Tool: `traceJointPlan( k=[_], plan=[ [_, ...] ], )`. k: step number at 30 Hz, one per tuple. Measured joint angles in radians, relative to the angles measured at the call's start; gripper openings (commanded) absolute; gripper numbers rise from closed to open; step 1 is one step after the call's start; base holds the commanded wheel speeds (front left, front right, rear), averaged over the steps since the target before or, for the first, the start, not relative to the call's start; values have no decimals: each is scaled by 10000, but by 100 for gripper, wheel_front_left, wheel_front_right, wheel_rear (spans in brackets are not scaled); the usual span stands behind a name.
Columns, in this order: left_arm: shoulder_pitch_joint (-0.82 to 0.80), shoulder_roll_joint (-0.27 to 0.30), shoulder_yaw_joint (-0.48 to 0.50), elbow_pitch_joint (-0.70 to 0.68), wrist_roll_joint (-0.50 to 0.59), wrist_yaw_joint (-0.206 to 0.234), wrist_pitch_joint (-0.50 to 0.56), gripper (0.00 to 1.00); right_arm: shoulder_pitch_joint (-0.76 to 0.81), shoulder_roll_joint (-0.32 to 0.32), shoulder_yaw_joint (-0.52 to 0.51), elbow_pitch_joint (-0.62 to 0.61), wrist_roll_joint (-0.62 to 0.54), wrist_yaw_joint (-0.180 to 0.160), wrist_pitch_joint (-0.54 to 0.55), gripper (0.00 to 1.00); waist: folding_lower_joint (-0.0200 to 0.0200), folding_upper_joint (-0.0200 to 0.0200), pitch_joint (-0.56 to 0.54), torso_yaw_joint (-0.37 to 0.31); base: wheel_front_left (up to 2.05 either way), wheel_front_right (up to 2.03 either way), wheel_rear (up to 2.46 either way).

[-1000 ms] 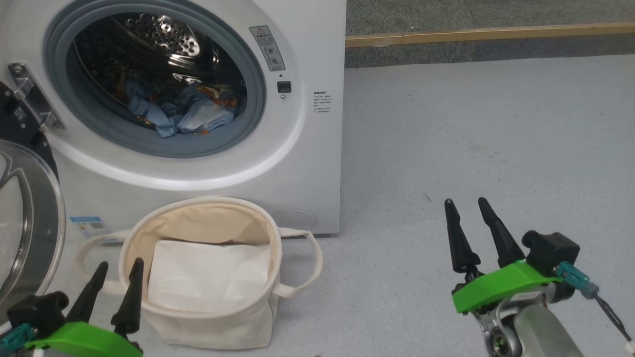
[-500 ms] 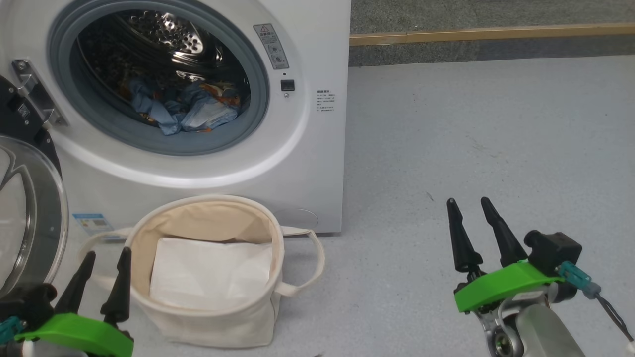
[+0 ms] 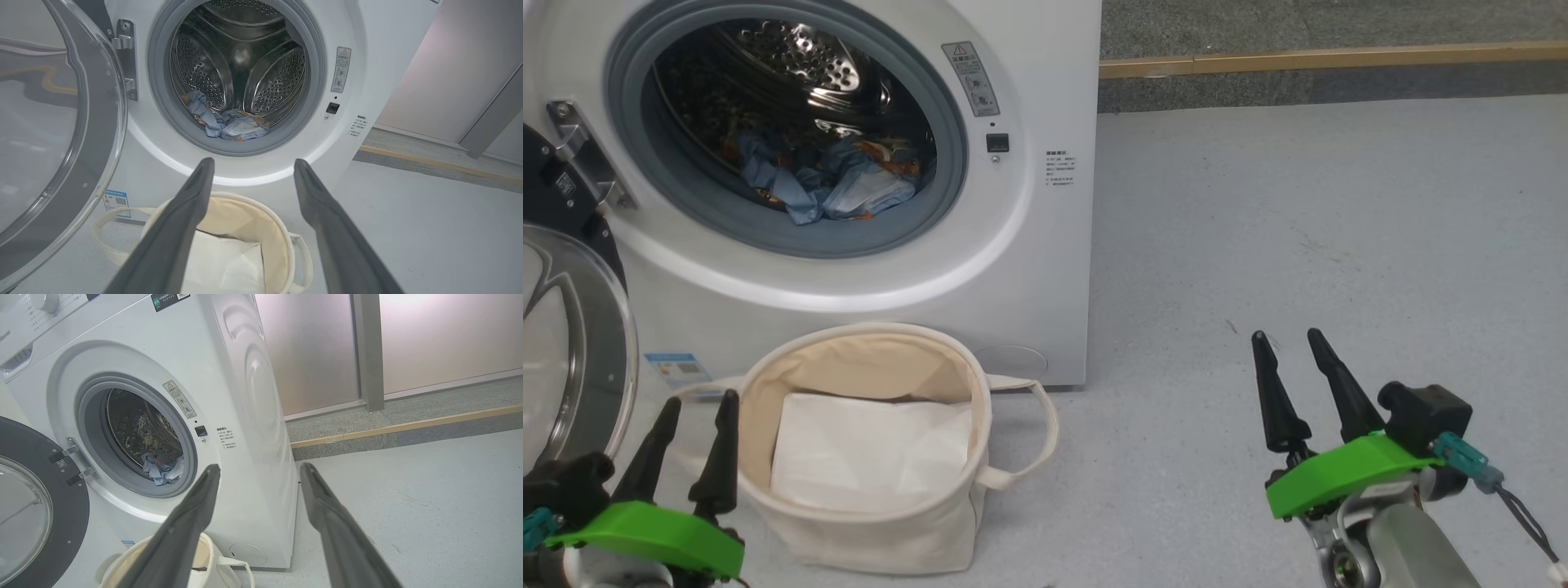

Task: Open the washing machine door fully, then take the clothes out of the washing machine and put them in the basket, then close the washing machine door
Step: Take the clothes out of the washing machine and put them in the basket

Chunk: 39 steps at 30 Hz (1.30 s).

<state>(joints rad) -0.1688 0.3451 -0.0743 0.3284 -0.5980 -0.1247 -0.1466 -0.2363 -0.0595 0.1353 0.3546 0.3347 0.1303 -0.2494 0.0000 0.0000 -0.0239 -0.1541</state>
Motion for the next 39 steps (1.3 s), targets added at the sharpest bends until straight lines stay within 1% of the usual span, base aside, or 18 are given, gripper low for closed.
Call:
traceJointPlan(
  k=[8,18,21,24,28,31,35,39],
  plan=[
    [-5,48,90,-56,-123,8,-6,100,292,19,8,86,109,0,0,100,0,0,68,48,128,-102,-26],
    [-32,50,44,-178,-224,31,10,100,349,25,31,81,190,2,0,100,0,0,243,94,210,-195,-14],
    [-66,50,44,-188,-127,330,-86,100,346,25,44,79,190,0,0,100,0,0,298,100,204,-197,-6],
    [-120,52,-65,-194,-96,336,-92,100,340,27,77,75,190,2,0,100,0,0,340,112,160,-160,0],
    [-198,48,-157,-128,58,466,-54,100,315,29,102,40,190,2,0,100,0,0,415,143,113,-113,0],
    [-210,38,-222,19,111,585,-61,100,238,46,104,27,190,0,0,100,0,0,442,171,65,-65,0],
    [-216,35,-336,253,451,874,-290,100,189,44,104,23,190,0,0,100,0,0,456,200,18,-18,0],
    [-282,31,-518,339,1003,1057,-594,100,188,44,96,17,190,2,0,100,0,0,466,194,0,0,0]
  ],
)
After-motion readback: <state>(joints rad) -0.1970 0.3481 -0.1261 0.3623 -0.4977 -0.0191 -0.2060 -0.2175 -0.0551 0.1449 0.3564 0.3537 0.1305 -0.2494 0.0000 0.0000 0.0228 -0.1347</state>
